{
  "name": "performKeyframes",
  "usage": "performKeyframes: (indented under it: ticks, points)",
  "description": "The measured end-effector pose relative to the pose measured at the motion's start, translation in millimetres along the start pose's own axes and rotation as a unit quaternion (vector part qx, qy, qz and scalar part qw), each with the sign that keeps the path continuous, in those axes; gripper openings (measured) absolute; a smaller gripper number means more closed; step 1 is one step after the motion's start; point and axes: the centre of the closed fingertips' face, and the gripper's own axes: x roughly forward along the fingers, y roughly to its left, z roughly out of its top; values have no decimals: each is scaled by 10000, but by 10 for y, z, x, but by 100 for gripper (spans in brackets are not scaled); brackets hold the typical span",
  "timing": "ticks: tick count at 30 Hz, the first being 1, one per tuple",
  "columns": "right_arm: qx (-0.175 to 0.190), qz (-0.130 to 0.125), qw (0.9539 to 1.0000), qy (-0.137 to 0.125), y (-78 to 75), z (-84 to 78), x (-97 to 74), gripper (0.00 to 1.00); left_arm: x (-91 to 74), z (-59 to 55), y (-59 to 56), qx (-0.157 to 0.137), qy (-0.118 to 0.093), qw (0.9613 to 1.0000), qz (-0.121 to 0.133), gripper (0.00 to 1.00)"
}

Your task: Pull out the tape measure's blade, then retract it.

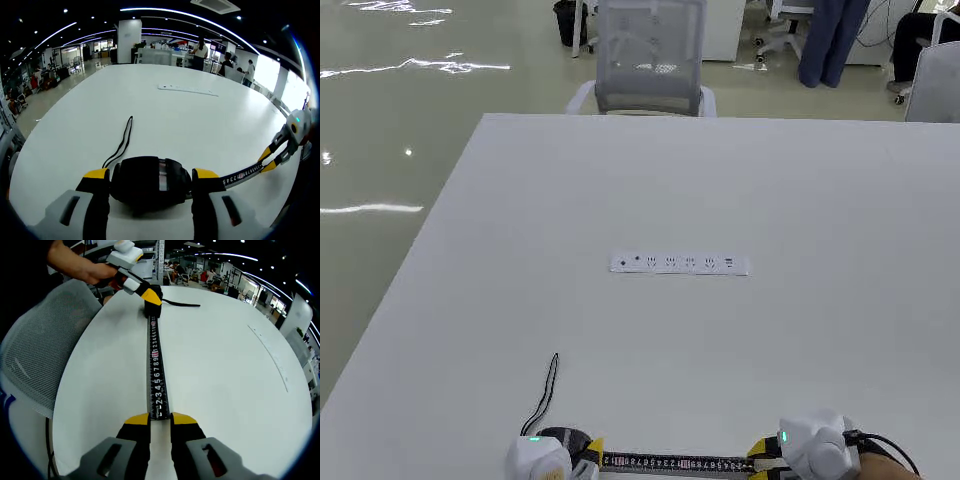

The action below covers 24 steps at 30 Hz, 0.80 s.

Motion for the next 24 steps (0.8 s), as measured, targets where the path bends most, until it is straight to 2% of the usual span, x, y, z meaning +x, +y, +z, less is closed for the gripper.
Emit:
performKeyframes:
  ticks: [7,24]
  points:
    - [39,-31,10000,-26,6,3,-8,13,10,-31,-4,34,71,10000,56,67]
    - [22,-75,10000,-29,6,3,-9,13,7,-49,11,60,24,9996,264,64]
